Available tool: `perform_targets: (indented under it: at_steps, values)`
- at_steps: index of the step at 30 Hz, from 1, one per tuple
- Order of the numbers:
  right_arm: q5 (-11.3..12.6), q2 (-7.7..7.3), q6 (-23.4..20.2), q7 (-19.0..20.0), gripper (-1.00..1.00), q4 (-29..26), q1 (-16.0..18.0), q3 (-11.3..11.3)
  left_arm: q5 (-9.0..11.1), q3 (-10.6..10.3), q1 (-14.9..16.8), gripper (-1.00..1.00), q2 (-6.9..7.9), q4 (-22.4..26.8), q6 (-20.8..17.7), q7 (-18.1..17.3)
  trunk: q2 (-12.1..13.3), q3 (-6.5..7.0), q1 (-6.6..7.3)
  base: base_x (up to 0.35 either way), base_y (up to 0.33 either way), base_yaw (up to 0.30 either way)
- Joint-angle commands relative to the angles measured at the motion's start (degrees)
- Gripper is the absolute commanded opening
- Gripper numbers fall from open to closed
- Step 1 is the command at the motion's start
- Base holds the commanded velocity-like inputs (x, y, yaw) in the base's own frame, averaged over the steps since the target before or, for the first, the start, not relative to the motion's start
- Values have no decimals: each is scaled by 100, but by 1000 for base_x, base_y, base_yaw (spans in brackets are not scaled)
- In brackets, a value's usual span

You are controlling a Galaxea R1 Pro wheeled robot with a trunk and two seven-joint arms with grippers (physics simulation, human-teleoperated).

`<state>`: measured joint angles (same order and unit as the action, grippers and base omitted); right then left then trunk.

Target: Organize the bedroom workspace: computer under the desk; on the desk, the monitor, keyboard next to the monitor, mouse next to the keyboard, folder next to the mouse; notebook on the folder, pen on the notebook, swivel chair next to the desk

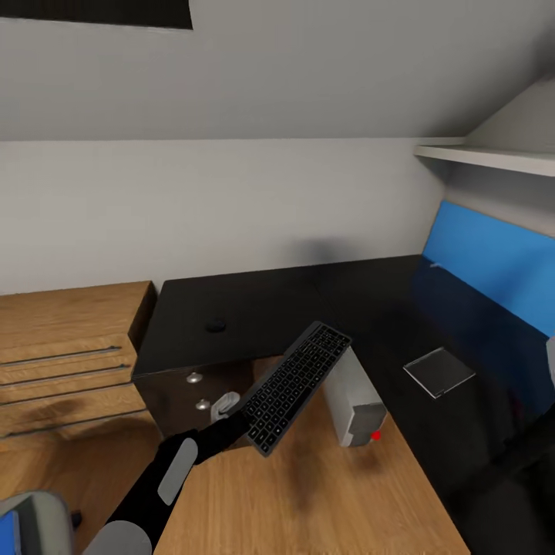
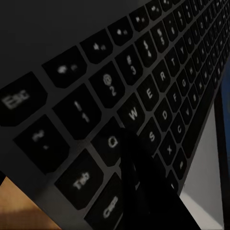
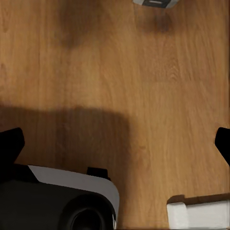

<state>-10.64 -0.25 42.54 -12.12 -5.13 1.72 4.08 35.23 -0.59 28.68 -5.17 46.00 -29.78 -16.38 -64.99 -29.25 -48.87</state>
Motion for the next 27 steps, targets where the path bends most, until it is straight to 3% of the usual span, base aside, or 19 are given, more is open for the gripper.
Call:
perform_targets:
  at_steps: [1, 7, 19, 27]
  values:
    - [-34, -2, 1, -59, 100, 4, 3, 40, 37, 6, 4, -100, -2, 6, -36, 3, -4, -5, 2, -217, -243, 3]
    - [-35, 7, -14, -62, 100, 4, 3, 41, 37, 6, 0, -100, -2, 6, -32, -1, -4, -5, 2, -136, -152, 122]
    - [-51, -4, -26, -54, 100, 4, 3, 41, 37, 9, 0, -100, 7, 14, -33, 1, -4, -23, 2, -23, -11, 237]
    - [-44, -15, -25, -54, 100, -1, 3, 41, 37, 6, -1, -100, 55, 10, -44, 3, -4, -39, 2, -262, -57, 127]
